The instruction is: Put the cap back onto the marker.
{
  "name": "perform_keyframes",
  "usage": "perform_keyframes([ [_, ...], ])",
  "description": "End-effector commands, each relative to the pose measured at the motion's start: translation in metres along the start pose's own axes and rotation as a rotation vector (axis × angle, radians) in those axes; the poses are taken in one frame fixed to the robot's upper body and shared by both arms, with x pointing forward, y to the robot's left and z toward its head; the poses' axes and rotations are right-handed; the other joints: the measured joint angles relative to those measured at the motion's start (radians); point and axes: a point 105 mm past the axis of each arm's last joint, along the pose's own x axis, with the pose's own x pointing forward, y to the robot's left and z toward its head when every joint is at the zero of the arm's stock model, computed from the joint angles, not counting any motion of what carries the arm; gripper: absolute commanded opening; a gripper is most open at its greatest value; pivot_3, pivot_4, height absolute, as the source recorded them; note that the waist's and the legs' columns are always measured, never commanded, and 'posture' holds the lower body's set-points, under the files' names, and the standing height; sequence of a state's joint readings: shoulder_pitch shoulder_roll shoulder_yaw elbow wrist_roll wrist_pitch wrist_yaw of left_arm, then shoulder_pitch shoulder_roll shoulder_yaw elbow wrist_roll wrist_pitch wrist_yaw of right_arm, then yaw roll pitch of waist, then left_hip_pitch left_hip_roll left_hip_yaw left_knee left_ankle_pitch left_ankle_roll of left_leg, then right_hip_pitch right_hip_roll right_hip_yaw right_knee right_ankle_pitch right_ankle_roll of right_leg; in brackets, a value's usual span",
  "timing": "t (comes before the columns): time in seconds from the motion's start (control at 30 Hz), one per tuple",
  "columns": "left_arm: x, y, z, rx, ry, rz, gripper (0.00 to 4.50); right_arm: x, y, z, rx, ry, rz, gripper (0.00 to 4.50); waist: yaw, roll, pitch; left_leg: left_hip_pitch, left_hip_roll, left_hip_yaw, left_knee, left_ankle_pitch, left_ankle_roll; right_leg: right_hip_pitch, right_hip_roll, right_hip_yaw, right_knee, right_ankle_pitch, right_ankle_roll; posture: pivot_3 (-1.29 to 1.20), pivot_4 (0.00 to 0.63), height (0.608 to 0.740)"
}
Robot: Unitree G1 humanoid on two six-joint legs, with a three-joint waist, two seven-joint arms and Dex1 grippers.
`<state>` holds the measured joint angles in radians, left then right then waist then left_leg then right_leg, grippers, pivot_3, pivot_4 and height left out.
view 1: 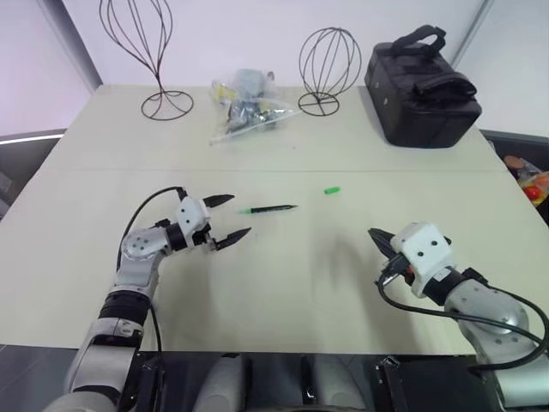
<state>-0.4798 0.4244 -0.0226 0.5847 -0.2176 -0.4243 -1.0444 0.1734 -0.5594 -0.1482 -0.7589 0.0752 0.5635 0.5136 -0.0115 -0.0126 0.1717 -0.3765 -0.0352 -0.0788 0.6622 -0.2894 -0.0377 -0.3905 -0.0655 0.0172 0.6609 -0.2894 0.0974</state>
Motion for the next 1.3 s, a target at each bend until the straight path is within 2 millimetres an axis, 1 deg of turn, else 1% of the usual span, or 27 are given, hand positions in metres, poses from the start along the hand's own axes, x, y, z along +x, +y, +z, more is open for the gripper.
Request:
perform_keyframes([
  [0.03, 0.001, 0.006, 0.015, 0.044, -0.041, 0.025, 4.46, -0.004, -0.005, 0.009, -0.023, -0.029, -0.019, 0.0, 0.0, 0.0, 0.0, 0.0, 0.0, 0.0, 0.0, 0.0, 0.0, 0.0, 0.0, 0.0, 0.0, 0.0, 0.0, 0.0, 0.15, 0.74],
  [0.1, 0.003, 0.005, 0.017, 0.017, -0.048, 0.026, 4.46, -0.004, -0.005, 0.009, -0.025, -0.029, -0.02, 0.0, 0.0, 0.0, 0.0, 0.0, 0.0, 0.0, 0.0, 0.0, 0.0, 0.0, 0.0, 0.0, 0.0, 0.0, 0.0, 0.0, 0.15, 0.74],
  [0.5, 0.008, 0.0, 0.029, 0.024, -0.056, 0.026, 4.46, -0.004, -0.009, 0.011, -0.032, -0.032, -0.011, 0.0, 0.0, 0.0, 0.0, 0.0, 0.0, 0.0, 0.0, 0.0, 0.0, 0.0, 0.0, 0.0, 0.0, 0.0, 0.0, 0.0, 0.15, 0.74],
  [0.83, 0.01, 0.0, 0.036, 0.023, -0.056, 0.027, 4.46, -0.004, -0.011, 0.011, -0.035, -0.03, -0.003, 0.0, 0.0, 0.0, 0.0, 0.0, 0.0, 0.0, -0.001, 0.0, 0.0, 0.0, 0.0, 0.0, -0.001, 0.0, 0.0, 0.0, 0.15, 0.74],
  [1.03, 0.01, 0.003, 0.039, 0.027, -0.049, 0.02, 4.46, -0.004, -0.012, 0.011, -0.037, -0.03, 0.007, 0.0, 0.0, 0.0, 0.0, 0.0, 0.0, 0.0, -0.001, 0.0, 0.0, 0.0, 0.0, 0.0, -0.002, 0.0, 0.0, 0.0, 0.15, 0.74],
  [1.17, 0.007, 0.004, 0.034, 0.02, -0.028, -0.003, 4.46, -0.003, -0.011, 0.011, -0.036, -0.032, 0.022, 0.0, 0.0, 0.0, 0.0, 0.0, 0.0, 0.0, -0.001, 0.0, 0.0, 0.0, 0.0, 0.0, -0.002, 0.0, 0.0, 0.0, 0.15, 0.74],
  [1.3, 0.012, 0.017, 0.036, -0.005, -0.024, -0.004, 4.46, 0.003, -0.012, 0.014, -0.029, -0.052, 0.029, 0.0, 0.001, -0.001, 0.001, -0.001, 0.0, 0.0, -0.001, 0.0, 0.0, 0.0, 0.0, 0.0, -0.003, 0.0, 0.0, 0.0, 0.15, 0.74],
])
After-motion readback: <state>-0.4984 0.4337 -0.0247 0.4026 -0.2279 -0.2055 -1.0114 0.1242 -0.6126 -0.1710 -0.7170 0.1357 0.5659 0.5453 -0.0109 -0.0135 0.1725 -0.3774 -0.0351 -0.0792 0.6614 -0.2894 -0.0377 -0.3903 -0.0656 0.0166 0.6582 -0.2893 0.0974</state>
